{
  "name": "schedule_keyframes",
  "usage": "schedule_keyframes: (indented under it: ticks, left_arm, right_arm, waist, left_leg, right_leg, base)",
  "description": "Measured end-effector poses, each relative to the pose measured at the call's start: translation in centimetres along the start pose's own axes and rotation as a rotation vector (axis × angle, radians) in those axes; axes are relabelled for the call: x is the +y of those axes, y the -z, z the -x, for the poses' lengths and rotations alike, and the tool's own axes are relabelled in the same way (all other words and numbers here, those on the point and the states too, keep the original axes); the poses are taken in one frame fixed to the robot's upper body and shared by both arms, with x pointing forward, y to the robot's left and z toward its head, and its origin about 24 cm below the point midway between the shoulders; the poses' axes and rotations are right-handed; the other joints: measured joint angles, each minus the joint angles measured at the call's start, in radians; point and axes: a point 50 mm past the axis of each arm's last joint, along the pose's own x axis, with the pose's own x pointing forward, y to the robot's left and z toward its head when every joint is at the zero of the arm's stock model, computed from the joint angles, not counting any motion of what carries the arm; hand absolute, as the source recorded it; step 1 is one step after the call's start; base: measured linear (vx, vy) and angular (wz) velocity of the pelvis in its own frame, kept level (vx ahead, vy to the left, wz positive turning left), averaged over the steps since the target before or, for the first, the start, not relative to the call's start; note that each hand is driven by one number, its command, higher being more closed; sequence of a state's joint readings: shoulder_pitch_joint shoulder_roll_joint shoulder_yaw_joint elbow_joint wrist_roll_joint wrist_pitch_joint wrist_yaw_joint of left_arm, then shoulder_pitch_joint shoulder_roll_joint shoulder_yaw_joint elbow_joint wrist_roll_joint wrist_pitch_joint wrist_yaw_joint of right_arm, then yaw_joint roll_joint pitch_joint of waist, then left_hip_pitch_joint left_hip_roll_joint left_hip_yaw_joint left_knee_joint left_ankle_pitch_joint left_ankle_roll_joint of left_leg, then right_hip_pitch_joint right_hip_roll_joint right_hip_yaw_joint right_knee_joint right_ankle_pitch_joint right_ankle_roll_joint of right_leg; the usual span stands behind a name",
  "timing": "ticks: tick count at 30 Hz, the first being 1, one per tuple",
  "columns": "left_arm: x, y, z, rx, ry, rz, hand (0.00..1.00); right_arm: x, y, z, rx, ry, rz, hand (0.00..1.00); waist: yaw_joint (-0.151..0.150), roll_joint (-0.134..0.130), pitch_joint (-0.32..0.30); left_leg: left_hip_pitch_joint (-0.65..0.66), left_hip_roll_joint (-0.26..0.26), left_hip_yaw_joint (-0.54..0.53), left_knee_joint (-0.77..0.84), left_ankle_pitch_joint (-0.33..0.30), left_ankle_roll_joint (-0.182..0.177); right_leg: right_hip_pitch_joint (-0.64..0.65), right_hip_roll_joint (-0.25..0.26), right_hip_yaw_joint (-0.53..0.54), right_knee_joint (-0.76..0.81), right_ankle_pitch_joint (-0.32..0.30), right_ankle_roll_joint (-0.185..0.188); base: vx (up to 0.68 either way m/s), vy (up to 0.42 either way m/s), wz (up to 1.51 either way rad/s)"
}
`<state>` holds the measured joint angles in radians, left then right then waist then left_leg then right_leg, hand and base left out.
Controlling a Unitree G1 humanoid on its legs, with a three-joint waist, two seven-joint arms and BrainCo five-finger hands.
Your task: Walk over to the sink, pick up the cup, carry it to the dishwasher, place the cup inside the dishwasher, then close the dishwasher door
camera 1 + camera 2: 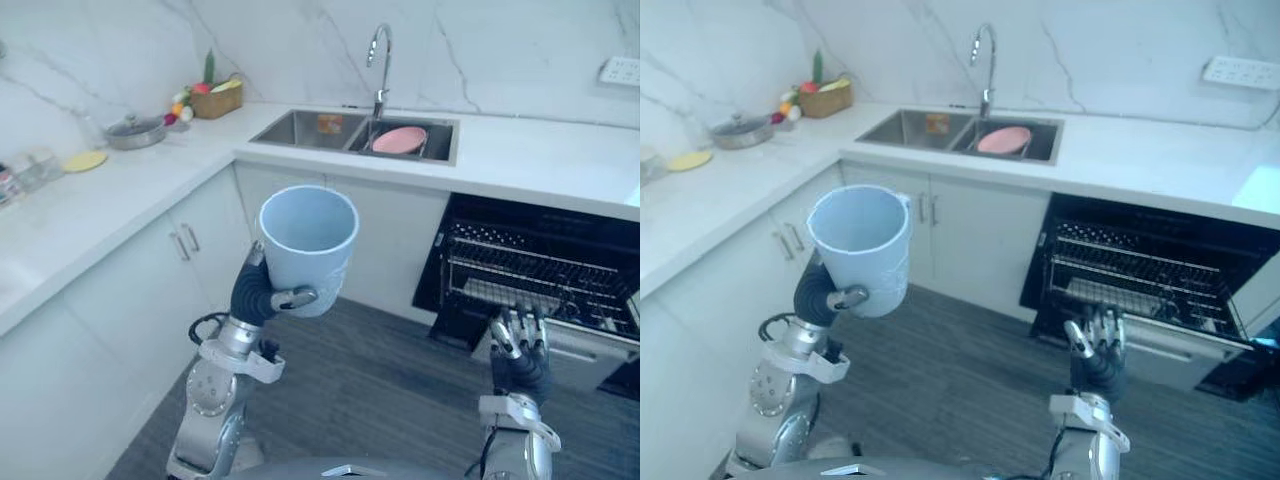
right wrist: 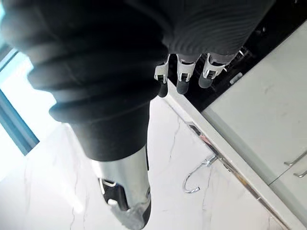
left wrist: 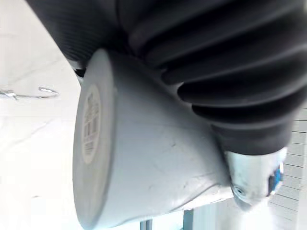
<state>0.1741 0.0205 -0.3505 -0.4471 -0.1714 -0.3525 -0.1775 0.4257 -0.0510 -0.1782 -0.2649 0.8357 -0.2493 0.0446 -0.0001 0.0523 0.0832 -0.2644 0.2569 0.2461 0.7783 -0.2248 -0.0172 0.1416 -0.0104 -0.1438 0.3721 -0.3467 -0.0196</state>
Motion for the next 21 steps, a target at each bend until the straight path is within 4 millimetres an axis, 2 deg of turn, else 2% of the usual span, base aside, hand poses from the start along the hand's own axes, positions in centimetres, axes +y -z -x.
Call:
schedule_keyframes:
  ticks: [1,2,3,4,5,6,7,8,9,10,11,12,13,14,15,16,18,19,20,21]
  left_arm:
    - [-0.5,-0.5,-0.2,-0.03,0.02,0.01,1.0]
    - [-0.9,-0.6,-0.3,-0.04,0.033,0.028,1.0]
    - [-1.1,-0.5,-0.3,-0.037,0.039,0.032,1.0]
    - [-1.1,-0.3,-0.2,-0.026,0.042,0.032,1.0]
    - [-1.0,-0.1,0.0,-0.008,0.052,0.028,1.0]
    - [-0.9,0.1,0.1,0.001,0.062,0.019,1.0]
    - [-1.0,0.1,-0.1,-0.004,0.066,0.037,1.0]
    - [-1.0,0.1,0.0,-0.002,0.058,0.041,1.0]
    - [-0.7,0.5,0.2,0.023,0.036,0.049,1.0]
    - [-0.6,0.7,0.2,0.033,0.027,0.048,1.0]
    - [-0.5,0.9,0.3,0.044,0.021,0.048,1.0]
    - [-0.3,0.9,0.3,0.048,0.006,0.042,1.0]
    - [-0.1,1.1,0.3,0.061,-0.012,0.033,1.0]
    - [0.4,1.4,0.4,0.08,-0.033,0.021,1.0]
    - [0.8,1.6,0.6,0.094,-0.048,0.01,1.0]
    - [1.8,1.5,0.8,0.101,-0.092,-0.023,1.0]
    - [2.4,1.1,0.7,0.083,-0.118,-0.043,1.0]
    - [2.6,1.0,0.6,0.075,-0.122,-0.05,1.0]
    - [3.0,1.2,0.8,0.088,-0.128,-0.058,1.0]
    - [3.0,1.8,1.0,0.113,-0.154,-0.039,1.0]
  right_arm:
    - [1.0,0.4,-0.6,0.005,-0.037,-0.025,0.0]
    - [1.7,0.8,-1.1,0.012,-0.062,-0.04,0.0]
    - [1.9,0.9,-1.3,0.016,-0.072,-0.048,0.0]
    - [2.3,1.0,-1.6,0.011,-0.084,-0.063,0.0]
    - [2.4,1.4,-1.8,0.016,-0.08,-0.076,0.0]
    - [2.2,1.8,-1.8,0.029,-0.063,-0.092,0.0]
    - [2.1,1.9,-2.0,0.038,-0.055,-0.102,0.0]
    - [2.0,2.1,-2.0,0.046,-0.052,-0.105,0.0]
    - [1.7,3.0,-1.9,0.071,-0.022,-0.125,0.0]
    - [1.6,3.2,-2.0,0.076,-0.011,-0.128,0.0]
    - [1.4,3.5,-2.0,0.083,-0.002,-0.123,0.0]
    - [1.4,3.9,-2.1,0.095,0.003,-0.102,0.0]
    - [1.1,4.1,-2.1,0.101,0.013,-0.083,0.0]
    - [0.9,4.0,-2.1,0.098,0.022,-0.081,0.0]
    - [0.8,3.9,-2.1,0.093,0.026,-0.084,0.0]
    - [0.8,3.7,-2.2,0.073,0.023,-0.091,0.0]
    - [1.0,3.2,-2.3,0.049,0.011,-0.094,0.0]
    - [1.0,2.7,-2.5,0.02,0.006,-0.093,0.0]
    - [1.0,2.3,-2.8,-0.003,0.004,-0.093,0.0]
    - [0.8,2.2,-3.2,-0.001,-0.001,-0.08,0.0]
  waist:
    - [0.007,-0.012,-0.004]
    - [0.019,-0.016,-0.004]
    - [0.029,-0.018,-0.002]
    - [0.045,-0.025,-0.003]
    - [0.052,-0.06,-0.017]
    - [0.037,-0.089,-0.032]
    - [0.018,-0.111,-0.027]
    - [0.015,-0.116,-0.028]
    - [0.014,-0.145,-0.032]
    - [0.009,-0.151,-0.034]
    - [0.002,-0.141,-0.029]
    - [-0.009,-0.149,-0.032]
    - [-0.023,-0.147,-0.027]
    - [-0.027,-0.14,-0.02]
    - [-0.031,-0.135,-0.017]
    - [-0.044,-0.133,-0.019]
    - [-0.058,-0.134,-0.019]
    - [-0.065,-0.137,-0.021]
    - [-0.059,-0.164,-0.018]
    - [-0.052,-0.119,-0.017]
  left_leg:
    - [0.004,-0.038,-0.002,-0.288,0.037,-0.021]
    - [0.003,-0.057,-0.015,-0.459,0.094,-0.041]
    - [0.001,-0.062,-0.019,-0.511,0.127,-0.053]
    - [0.003,-0.085,-0.029,-0.559,0.245,-0.065]
    - [0.041,-0.123,-0.024,-0.544,0.328,-0.044]
    - [0.045,-0.149,-0.005,-0.511,0.312,-0.023]
    - [0.04,-0.151,0.003,-0.434,0.231,-0.011]
    - [0.047,-0.146,0.006,-0.407,0.201,-0.009]
    - [0.131,-0.145,0.036,-0.391,0.144,0.001]
    - [0.166,-0.148,0.043,-0.398,0.129,0.01]
    - [0.207,-0.15,0.055,-0.42,0.112,0.02]
    - [0.293,-0.164,0.073,-0.482,0.083,0.03]
    - [0.375,-0.168,0.094,-0.536,0.065,0.023]
    - [0.43,-0.165,0.114,-0.564,0.065,0.024]
    - [0.462,-0.161,0.12,-0.577,0.065,0.024]
    - [0.5,-0.159,0.135,-0.594,0.061,0.019]
    - [0.52,-0.159,0.142,-0.603,0.033,0.0]
    - [0.537,-0.163,0.143,-0.608,-0.011,-0.04]
    - [0.558,-0.191,0.139,-0.601,-0.054,-0.071]
    - [0.565,-0.163,0.142,-0.594,-0.061,-0.067]
  right_leg:
    - [0.023,-0.021,0.039,-0.023,-0.011,0.016]
    - [0.045,-0.032,0.088,-0.033,-0.027,0.037]
    - [0.059,-0.04,0.12,-0.04,-0.037,0.053]
    - [0.091,-0.066,0.186,-0.042,-0.055,0.085]
    - [0.113,-0.113,0.241,-0.036,-0.064,0.105]
    - [0.116,-0.149,0.248,-0.028,-0.052,0.117]
    - [0.103,-0.163,0.256,0.016,0.016,0.129]
    - [0.094,-0.163,0.255,0.049,0.056,0.119]
    - [0.031,-0.182,0.209,0.231,0.232,0.09]
    - [0.0,-0.199,0.181,0.307,0.315,0.089]
    - [-0.038,-0.223,0.153,0.388,0.396,0.092]
    - [-0.134,-0.286,0.085,0.598,0.379,0.066]
    - [-0.216,-0.332,-0.006,0.755,0.297,0.014]
    - [-0.255,-0.343,-0.059,0.789,0.253,0.002]
    - [-0.281,-0.343,-0.097,0.778,0.226,0.0]
    - [-0.339,-0.331,-0.176,0.656,0.177,0.008]
    - [-0.387,-0.286,-0.234,0.425,0.171,0.013]
    - [-0.414,-0.231,-0.264,0.199,0.22,0.012]
    - [-0.413,-0.182,-0.258,0.017,0.372,-0.052]
    - [-0.406,-0.149,-0.257,0.009,0.405,-0.059]
  base:
    - [0.64,0.216,-1.04]
    - [0.66,0.243,-1.08]
    - [0.81,0.435,-1.23]
    - [0.83,0.51,-1.29]
    - [0.69,0.448,-0.99]
    - [0.54,0.33,-0.5]
    - [0.5,0.326,-0.11]
    - [0.84,0.543,-0.55]
    - [0.68,0.452,-0.64]
    - [0.55,0.337,-0.67]
    - [0.4,0.219,-0.5]
    - [0.46,0.243,-0.54]
    - [0.51,0.264,-0.6]
    - [0.4,0.198,-0.47]
    - [0.35,0.148,-0.56]
    - [0.26,0.08,-0.43]
    - [0.36,0.014,-0.23]
    - [0.51,-0.037,-0.23]
    - [0.43,-0.02,-0.49]
    - [0.37,0.035,-1.02]
